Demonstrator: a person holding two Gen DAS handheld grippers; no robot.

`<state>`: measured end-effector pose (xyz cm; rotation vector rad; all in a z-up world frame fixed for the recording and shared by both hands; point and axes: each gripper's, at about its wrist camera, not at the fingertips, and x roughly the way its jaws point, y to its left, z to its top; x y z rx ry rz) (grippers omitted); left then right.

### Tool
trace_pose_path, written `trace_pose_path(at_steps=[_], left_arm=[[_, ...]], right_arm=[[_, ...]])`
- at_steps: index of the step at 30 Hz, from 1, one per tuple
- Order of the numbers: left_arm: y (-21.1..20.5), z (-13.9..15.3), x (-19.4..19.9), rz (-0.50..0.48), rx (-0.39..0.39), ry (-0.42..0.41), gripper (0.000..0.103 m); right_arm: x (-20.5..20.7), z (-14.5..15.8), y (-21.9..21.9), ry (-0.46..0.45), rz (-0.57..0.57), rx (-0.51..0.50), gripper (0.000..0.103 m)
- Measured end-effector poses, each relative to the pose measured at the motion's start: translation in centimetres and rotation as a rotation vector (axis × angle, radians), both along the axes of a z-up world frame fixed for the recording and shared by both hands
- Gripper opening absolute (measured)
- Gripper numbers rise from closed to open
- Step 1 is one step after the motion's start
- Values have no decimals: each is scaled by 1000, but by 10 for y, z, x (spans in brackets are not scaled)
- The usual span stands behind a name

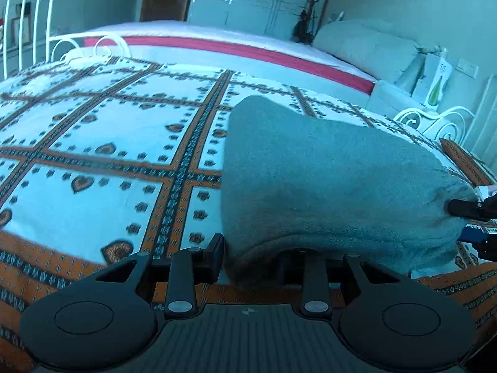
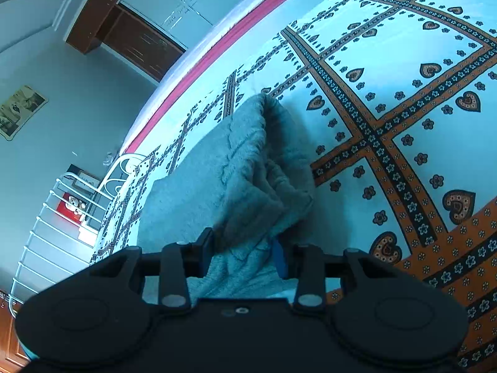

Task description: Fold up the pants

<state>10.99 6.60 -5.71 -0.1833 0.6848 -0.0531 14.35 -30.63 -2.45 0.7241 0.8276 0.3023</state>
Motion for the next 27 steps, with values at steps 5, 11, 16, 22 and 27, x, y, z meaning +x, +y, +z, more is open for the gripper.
trace_pose_path(at_steps=[5,11,16,22,27], left_arm=[[28,11,-12,90,-114,-89,39],[18,-5,-9,71,-34,-39,43],[19,12,-23,94,-21,-178,43],[16,-7,-9,96,0,-35,47],[20,-4,-13,90,-25,-12,48]], right_arm=[[-12,19,0,-142,-22,-1,28],[8,-11,11,-19,-24,-132,27],[-16,36,14,-276,26,-105,27],[7,-20,-3,36,-22,-57,28],[-2,2,2,-36,42,-123,37]])
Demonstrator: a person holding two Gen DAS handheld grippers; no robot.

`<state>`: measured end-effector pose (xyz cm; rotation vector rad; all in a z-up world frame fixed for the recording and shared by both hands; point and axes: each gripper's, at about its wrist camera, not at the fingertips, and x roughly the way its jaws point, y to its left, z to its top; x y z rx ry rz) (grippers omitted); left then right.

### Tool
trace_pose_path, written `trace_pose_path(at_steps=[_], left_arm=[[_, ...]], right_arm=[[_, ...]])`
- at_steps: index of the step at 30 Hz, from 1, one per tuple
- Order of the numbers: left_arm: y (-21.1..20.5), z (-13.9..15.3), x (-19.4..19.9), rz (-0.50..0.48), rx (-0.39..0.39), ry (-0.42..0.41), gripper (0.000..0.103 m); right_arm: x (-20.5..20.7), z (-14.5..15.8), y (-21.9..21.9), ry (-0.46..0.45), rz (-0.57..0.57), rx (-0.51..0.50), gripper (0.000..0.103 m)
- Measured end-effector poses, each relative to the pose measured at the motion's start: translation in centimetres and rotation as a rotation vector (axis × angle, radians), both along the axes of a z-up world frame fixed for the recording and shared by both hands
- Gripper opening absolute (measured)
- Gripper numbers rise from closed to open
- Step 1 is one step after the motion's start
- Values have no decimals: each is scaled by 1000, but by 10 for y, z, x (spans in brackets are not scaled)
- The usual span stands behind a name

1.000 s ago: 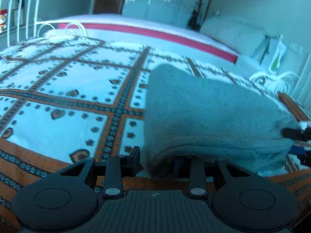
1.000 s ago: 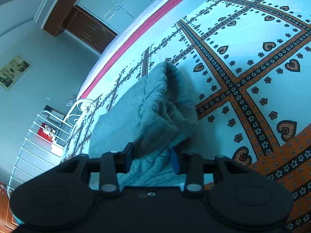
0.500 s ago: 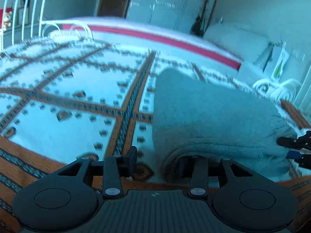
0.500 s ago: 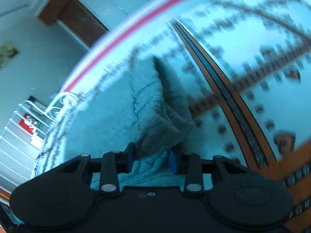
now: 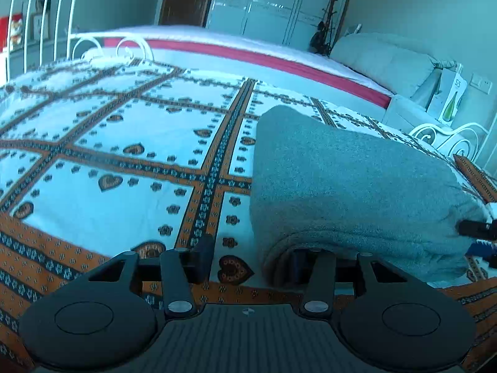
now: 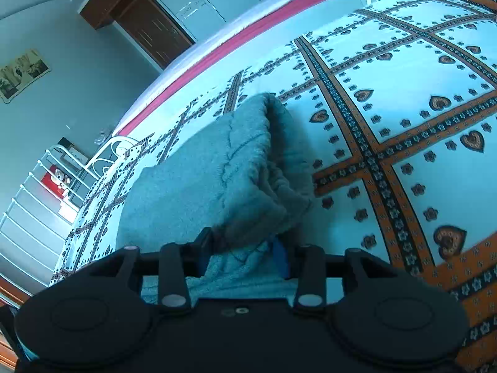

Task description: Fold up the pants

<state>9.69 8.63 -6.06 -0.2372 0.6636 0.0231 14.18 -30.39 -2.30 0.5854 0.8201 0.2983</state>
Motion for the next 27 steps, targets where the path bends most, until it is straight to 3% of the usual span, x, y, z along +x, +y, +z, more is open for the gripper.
trace_pose_path(at_steps=[4,8,10,12,14,15,16,17,18,19,21,23,25,27], left_arm=[[3,2,-8,-3,-15,22,49],[3,-1,-5,-12,-13,25,50],[0,-2,-2,-18,-8,9,50],[-1,7,-6,15,18,-79,50],[-7,12,-10,35,94,-142,50],[-9,8,-7,34,114,-124,53],[-9,0,0,22,113,-53,57],[-6,-10,5,12,82,10,60],[-2,-10,1,26,49,-6,62],[0,-6,-1,30,38,-7,62],[3,1,-7,17,42,0,62],[9,3,-16,22,9,36,62],[17,7,-27,37,-62,41,62],[18,15,-31,26,-58,21,62]], right_arm=[[-2,-7,-14,44,-31,133,36],[-1,-12,-11,51,-17,120,38],[-3,-15,-10,48,-26,110,31],[-10,-2,-5,-22,-14,80,28],[-20,13,-5,-136,5,99,28],[-24,17,-4,-173,9,84,28],[-20,11,-2,-150,2,41,28],[-11,-2,-1,-58,-13,-2,28],[-2,-20,-4,53,-22,-1,28],[-3,-29,-12,75,-43,81,28],[-7,-18,-20,50,-54,154,34],[-20,-2,-26,-14,-89,101,47],[-30,7,-38,-63,-133,128,48],[-32,10,-51,-80,-148,165,48]])
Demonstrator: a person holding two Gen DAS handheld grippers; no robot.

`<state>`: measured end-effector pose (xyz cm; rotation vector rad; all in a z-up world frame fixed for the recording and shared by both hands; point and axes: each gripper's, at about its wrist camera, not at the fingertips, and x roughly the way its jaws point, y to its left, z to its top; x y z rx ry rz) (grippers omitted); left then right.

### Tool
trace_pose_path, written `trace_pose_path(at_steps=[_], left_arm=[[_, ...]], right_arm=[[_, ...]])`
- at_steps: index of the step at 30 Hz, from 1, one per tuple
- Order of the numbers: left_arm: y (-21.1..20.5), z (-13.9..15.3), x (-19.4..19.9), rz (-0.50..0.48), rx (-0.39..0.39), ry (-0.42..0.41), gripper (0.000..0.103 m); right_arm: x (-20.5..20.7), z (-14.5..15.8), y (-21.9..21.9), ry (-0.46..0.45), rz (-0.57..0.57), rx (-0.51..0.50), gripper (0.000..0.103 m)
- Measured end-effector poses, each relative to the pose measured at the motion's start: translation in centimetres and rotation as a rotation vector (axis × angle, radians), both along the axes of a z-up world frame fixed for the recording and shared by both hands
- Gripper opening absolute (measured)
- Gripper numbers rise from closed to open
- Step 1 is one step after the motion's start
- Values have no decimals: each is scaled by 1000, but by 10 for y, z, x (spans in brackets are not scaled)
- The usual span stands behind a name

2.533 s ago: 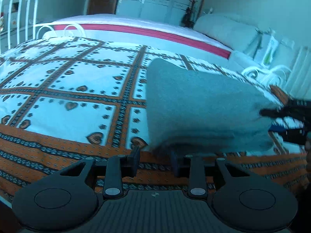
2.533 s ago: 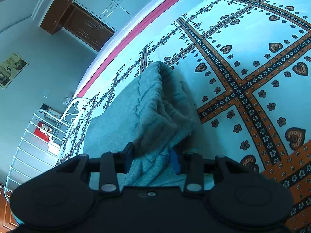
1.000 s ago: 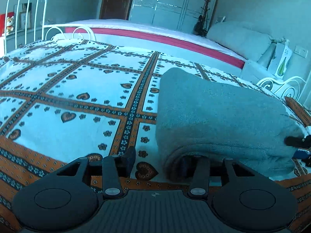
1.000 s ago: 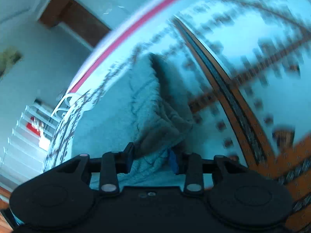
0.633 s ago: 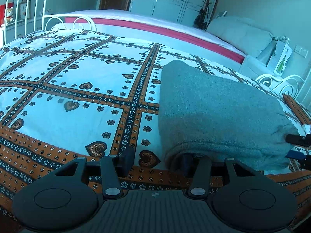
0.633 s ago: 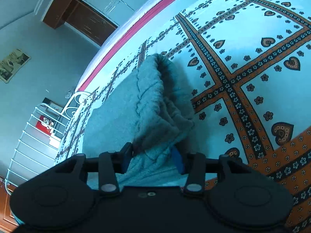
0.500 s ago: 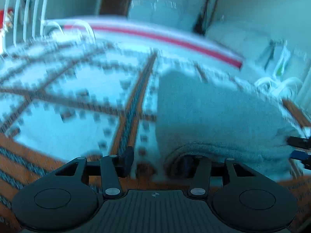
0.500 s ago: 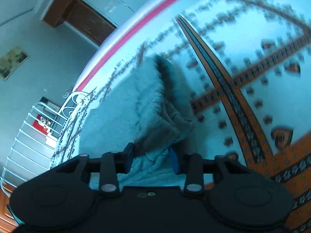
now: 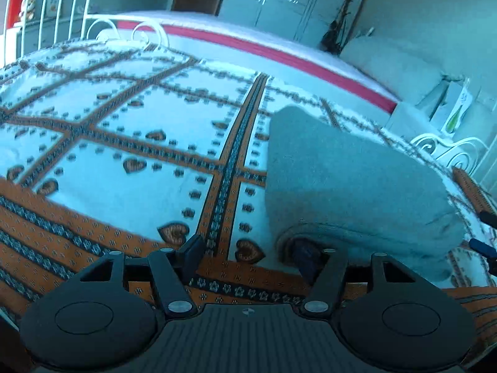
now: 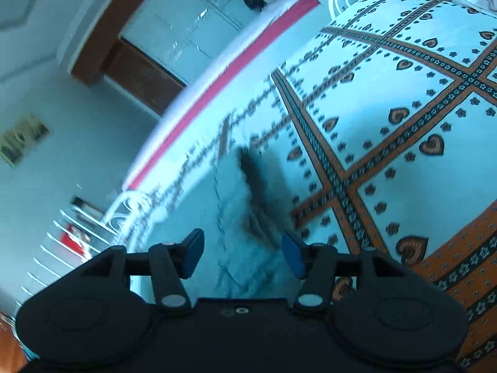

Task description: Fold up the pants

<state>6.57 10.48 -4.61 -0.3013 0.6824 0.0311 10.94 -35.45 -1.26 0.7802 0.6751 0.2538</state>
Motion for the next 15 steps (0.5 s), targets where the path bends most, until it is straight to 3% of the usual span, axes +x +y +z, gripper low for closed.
trace_pose_path(at_steps=[3,7,10,15], left_arm=[[-3,12,11,-37,30,-23,62],[-2,28,18,-79,1,-45,62],[5,30,18,-86,-60,-27,62],[14,23,2,-98,-83,-11,63]], right_arm=[[4,0,-5,12,4,-33,48],[13,4,4,0,34,-110,48],[20,-1,6,41,61,-119,55],[20,-11,5,73,73,-103,54]])
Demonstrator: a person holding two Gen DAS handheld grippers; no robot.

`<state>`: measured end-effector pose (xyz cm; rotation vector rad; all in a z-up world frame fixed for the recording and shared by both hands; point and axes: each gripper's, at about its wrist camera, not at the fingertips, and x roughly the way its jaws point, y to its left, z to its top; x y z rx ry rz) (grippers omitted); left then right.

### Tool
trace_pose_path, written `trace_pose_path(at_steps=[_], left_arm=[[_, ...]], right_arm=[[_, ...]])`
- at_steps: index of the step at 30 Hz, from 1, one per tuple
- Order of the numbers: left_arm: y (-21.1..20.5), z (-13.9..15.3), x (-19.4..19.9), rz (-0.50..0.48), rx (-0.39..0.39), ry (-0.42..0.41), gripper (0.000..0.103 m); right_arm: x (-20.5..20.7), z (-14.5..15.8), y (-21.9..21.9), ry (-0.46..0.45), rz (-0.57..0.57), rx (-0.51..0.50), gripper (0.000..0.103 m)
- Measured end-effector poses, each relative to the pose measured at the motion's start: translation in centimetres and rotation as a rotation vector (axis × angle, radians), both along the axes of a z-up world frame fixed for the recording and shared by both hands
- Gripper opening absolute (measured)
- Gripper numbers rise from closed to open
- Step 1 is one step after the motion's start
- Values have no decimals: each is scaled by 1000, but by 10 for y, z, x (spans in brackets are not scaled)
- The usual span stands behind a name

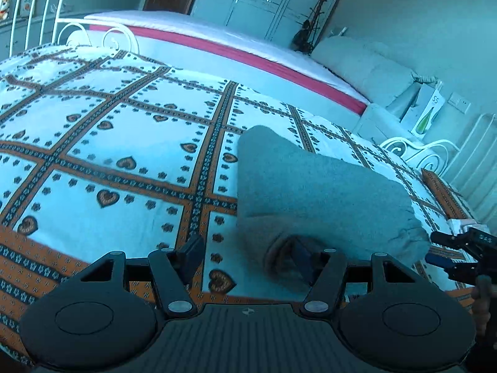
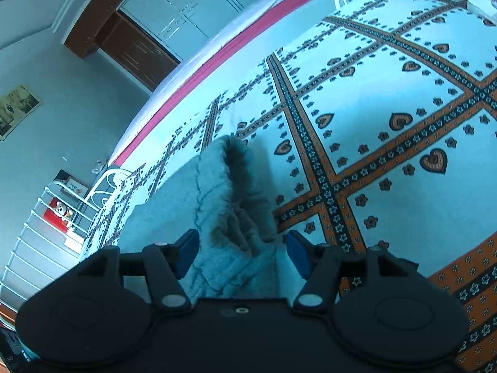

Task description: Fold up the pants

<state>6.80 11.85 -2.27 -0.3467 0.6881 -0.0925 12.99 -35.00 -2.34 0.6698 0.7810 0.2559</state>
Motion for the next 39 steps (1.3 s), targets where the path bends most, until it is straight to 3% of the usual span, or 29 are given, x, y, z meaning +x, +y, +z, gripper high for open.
trace_pose_path(at_steps=[4,9,14,18,20,24,29,31,32,33,35,39], left_arm=[[12,-2,5,27,-14,-1,72],[6,-25,57,-72,-49,59,72],[8,-60,98,-164,-250,168,76],[13,-73,109,-184,-406,154,84],[10,-78,111,-188,-419,149,83],[-6,-77,113,-207,-287,139,67],[-15,-74,112,-235,-229,126,56],[-19,-72,106,-234,-197,113,47],[-17,-72,101,-226,-202,103,41],[-13,-71,95,-221,-204,85,39],[-7,-67,87,-216,-235,44,28],[2,-45,86,-224,-290,-48,27]], right_arm=[[0,-4,-5,6,-9,11,54],[17,-8,1,19,3,31,57],[34,-25,5,54,33,52,63],[46,-43,5,59,94,149,65],[51,-53,5,65,117,207,65],[57,-52,16,53,158,192,70],[59,-47,35,44,181,107,74],[58,-39,44,45,200,24,58],[57,-36,48,40,223,-9,41],[56,-32,49,37,233,-5,36],[51,-20,48,-5,240,34,32],[50,13,58,-125,296,28,30]])
